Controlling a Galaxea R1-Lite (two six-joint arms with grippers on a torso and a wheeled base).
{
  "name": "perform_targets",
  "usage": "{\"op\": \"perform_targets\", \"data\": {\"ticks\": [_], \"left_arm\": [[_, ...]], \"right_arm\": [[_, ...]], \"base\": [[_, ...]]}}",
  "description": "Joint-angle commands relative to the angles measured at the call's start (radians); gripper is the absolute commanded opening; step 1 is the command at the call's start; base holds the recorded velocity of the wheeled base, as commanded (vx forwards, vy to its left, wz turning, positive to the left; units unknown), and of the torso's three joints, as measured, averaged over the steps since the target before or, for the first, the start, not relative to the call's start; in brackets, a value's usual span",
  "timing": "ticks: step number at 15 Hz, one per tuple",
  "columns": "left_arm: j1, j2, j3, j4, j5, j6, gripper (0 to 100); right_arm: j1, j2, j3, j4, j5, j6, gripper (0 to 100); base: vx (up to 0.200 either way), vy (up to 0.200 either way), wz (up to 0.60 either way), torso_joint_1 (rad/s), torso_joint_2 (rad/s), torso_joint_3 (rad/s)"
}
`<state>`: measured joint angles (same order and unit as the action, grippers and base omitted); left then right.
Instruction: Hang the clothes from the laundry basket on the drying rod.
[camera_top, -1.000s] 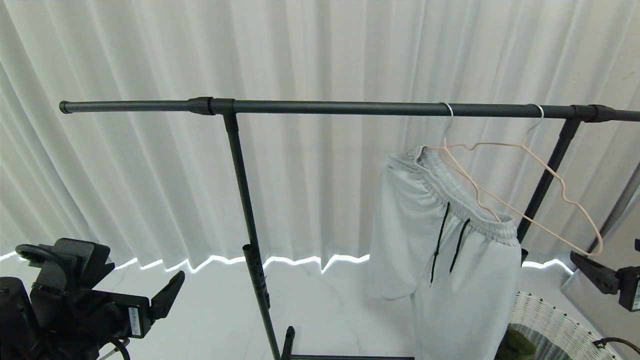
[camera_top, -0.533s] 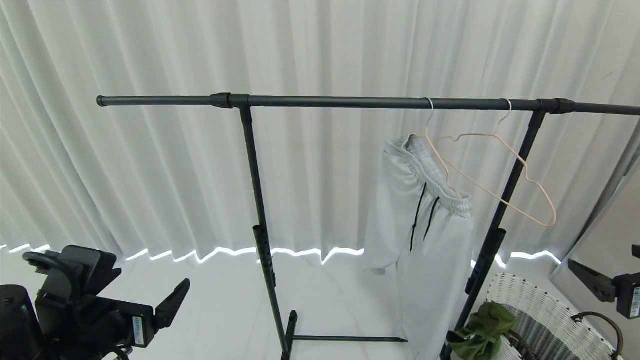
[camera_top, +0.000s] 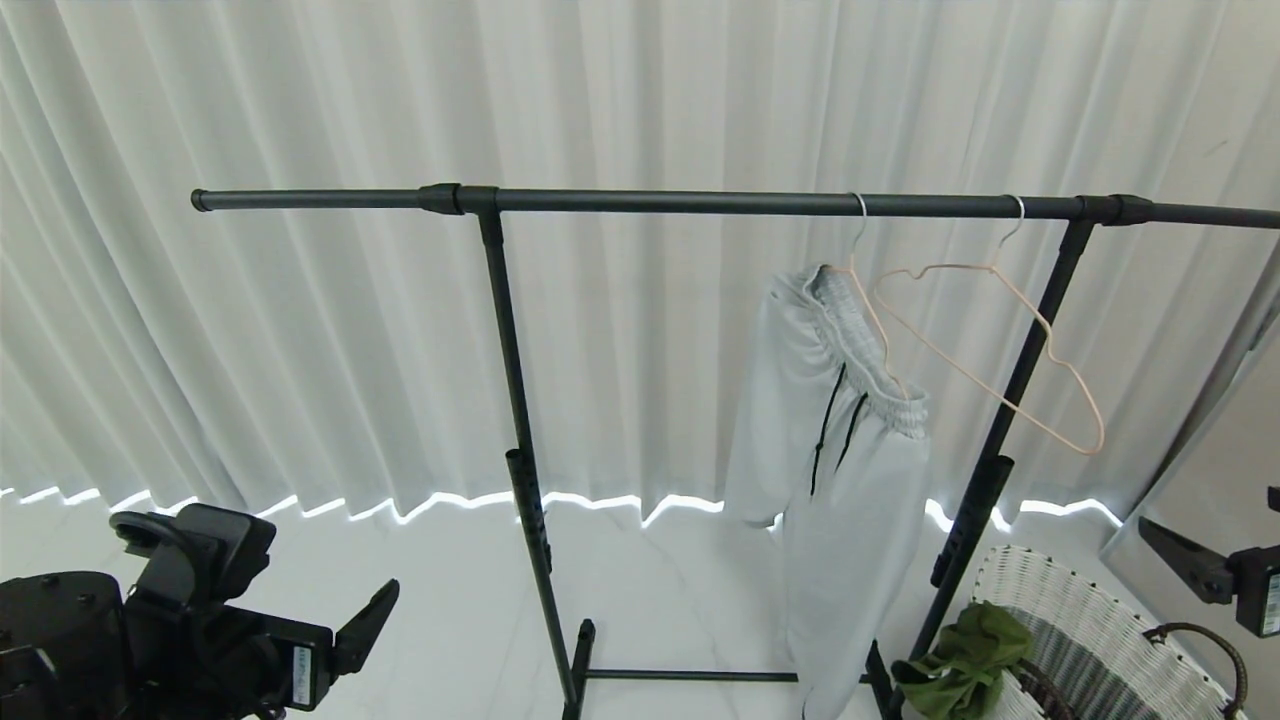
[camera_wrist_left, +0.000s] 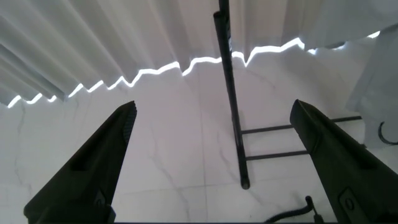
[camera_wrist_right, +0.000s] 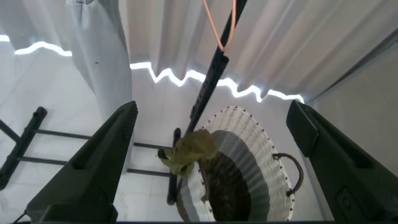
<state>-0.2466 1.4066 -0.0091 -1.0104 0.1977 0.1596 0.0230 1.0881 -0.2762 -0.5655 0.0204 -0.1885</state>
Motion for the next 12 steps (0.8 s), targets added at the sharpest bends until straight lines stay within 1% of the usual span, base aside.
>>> {"op": "perform_targets", "data": {"ticks": [1, 7, 10, 11, 12], "left_arm": [[-0.002, 0.038, 0.000, 0.000, 0.000, 0.000, 100], [-0.023, 0.028, 0.008, -0.002, 0.000, 0.000, 100], [-0.023, 0.022, 0.008, -0.002, 0.000, 0.000, 100], [-0.036, 0.023, 0.009, -0.002, 0.000, 0.000, 100], [-0.045, 0.023, 0.009, -0.002, 0.000, 0.000, 100]], "right_arm": [[0.000, -0.014, 0.014, -0.001, 0.001, 0.000, 100], [0.000, -0.024, 0.020, -0.001, 0.003, -0.006, 100], [0.000, -0.022, 0.020, -0.001, 0.003, -0.005, 100], [0.000, -0.034, 0.026, -0.002, 0.003, 0.001, 100], [0.002, -0.034, 0.028, -0.002, 0.003, -0.003, 100]], "base": [[0.000, 0.000, -0.60, -0.002, 0.00, 0.002], [0.000, 0.000, -0.60, -0.002, 0.01, 0.007], [0.000, 0.000, -0.60, -0.144, 0.36, 0.201], [0.000, 0.000, -0.60, -0.183, 0.48, 0.276], [0.000, 0.000, 0.00, -0.203, 0.49, 0.290]]}}
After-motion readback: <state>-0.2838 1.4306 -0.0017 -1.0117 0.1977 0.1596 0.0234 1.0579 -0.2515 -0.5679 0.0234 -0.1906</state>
